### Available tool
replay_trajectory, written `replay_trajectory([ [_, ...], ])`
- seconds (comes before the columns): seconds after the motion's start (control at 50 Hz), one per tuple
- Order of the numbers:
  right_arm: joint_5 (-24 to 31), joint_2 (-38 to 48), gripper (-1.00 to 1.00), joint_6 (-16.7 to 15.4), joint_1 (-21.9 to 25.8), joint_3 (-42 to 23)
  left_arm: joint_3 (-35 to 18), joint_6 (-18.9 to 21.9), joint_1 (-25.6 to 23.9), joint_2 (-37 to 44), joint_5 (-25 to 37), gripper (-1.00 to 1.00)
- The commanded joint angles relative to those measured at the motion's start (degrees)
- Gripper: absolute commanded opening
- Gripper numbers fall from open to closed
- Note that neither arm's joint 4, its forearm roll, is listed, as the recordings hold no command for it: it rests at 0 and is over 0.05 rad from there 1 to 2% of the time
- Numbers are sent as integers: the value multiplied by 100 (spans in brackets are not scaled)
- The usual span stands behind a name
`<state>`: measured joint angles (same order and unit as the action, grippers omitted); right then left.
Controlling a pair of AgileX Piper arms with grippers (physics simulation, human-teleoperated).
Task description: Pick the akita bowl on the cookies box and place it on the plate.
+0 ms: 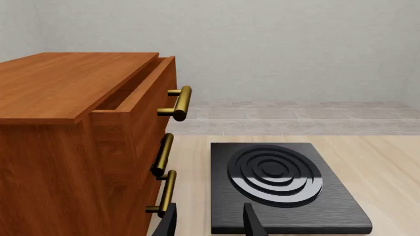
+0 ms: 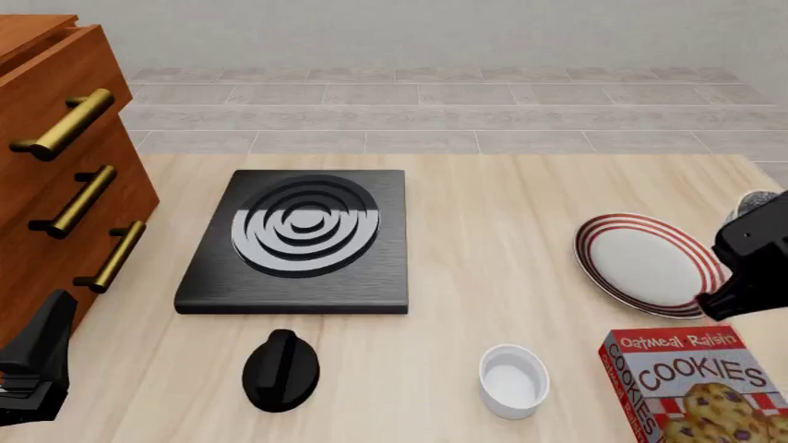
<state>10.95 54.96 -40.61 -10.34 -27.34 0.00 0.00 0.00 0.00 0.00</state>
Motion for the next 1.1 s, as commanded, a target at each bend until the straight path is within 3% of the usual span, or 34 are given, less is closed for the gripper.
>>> replay_trajectory([
  [0.02, -458, 646, -100, -199, 39, -153, 0, 0, 0, 0, 0, 100],
  [0.18, -741, 1048, -100, -324, 71, -222, 0, 0, 0, 0, 0, 100],
  [0.54, -796, 1397, -100, -568, 127, -462, 0, 0, 0, 0, 0, 100],
  [0.76, -1152, 1815, -100, -956, -72, -527, 0, 0, 0, 0, 0, 100],
  [1.1, -1305, 2306, -100, -982, 112, -784, 0, 0, 0, 0, 0, 100],
])
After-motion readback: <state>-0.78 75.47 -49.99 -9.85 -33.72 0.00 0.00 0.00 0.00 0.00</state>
